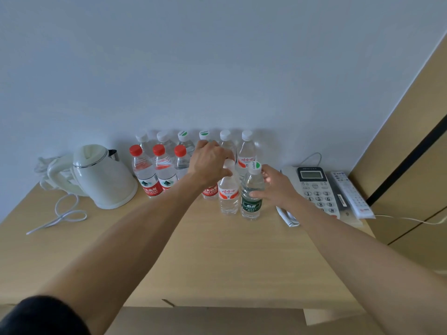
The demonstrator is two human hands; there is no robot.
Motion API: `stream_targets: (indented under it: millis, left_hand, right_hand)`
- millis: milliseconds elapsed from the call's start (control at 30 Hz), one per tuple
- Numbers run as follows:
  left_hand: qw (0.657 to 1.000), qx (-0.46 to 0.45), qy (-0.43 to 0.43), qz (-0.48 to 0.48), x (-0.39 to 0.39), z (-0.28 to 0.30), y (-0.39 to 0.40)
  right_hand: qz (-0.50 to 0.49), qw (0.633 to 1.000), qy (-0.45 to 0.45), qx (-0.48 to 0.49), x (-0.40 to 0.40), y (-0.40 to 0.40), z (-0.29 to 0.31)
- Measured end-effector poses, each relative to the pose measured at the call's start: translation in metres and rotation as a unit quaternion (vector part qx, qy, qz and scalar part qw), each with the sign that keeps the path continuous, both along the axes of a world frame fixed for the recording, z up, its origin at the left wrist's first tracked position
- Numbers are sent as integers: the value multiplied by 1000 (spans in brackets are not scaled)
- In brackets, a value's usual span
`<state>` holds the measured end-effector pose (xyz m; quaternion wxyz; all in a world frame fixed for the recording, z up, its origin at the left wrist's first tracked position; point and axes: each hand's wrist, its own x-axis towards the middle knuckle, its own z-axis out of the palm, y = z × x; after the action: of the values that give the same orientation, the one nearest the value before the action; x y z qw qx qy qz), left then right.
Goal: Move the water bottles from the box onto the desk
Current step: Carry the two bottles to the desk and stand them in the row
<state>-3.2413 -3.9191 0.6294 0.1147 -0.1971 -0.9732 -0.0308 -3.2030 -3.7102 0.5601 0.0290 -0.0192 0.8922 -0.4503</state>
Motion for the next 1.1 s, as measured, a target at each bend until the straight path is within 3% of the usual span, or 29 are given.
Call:
stream_targets:
  millis: [500, 1100]
  left_hand:
    - [999, -32, -21, 32, -43, 8, 8]
    - [998, -32, -52, 34, -49, 9, 6]
  right_hand:
    - [-26, 998, 59, 16, 2, -1, 2]
    - [-63, 994, 80, 34, -51, -18, 10]
